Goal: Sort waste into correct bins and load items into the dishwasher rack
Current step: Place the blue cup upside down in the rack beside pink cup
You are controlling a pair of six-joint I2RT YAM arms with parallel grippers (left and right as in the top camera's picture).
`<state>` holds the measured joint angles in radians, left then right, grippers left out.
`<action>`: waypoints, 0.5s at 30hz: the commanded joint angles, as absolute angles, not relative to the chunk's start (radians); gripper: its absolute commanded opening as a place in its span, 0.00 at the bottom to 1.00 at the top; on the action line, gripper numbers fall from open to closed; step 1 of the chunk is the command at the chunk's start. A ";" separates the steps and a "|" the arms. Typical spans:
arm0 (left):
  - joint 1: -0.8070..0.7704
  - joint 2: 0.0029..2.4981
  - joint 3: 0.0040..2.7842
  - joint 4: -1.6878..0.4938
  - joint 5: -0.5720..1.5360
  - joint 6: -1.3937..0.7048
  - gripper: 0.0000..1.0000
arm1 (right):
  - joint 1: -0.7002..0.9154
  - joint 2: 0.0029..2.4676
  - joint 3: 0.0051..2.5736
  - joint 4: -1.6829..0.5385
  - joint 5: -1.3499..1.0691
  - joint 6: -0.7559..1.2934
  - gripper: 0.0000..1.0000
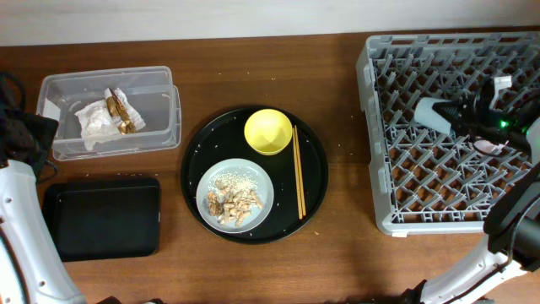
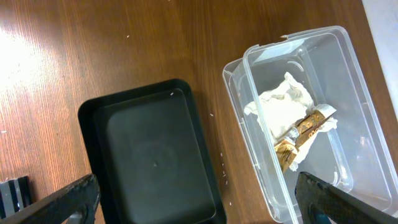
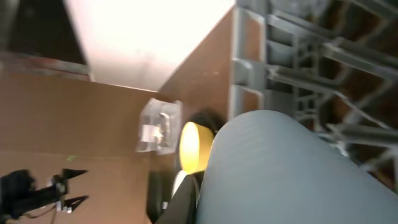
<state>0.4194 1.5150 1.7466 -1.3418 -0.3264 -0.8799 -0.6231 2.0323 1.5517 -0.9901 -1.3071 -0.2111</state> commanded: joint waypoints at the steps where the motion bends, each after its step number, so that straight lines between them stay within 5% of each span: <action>1: 0.422 1.512 1.749 -1.340 -0.337 -0.882 0.99 | -0.628 2.040 1.539 -0.982 -1.404 -0.255 0.04; 12: 0.422 1.512 1.749 -1.340 -0.337 -0.882 0.99 | -0.593 2.150 1.538 -0.875 -1.369 -0.256 0.04; 15: 0.422 1.512 1.749 -1.340 -0.337 -0.882 0.99 | -0.596 2.150 1.538 -0.905 -1.166 -0.229 0.10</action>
<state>0.4194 1.5150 1.7466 -1.3418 -0.3267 -0.8799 -0.5949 2.1239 1.5501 -0.8997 -1.3476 -0.2405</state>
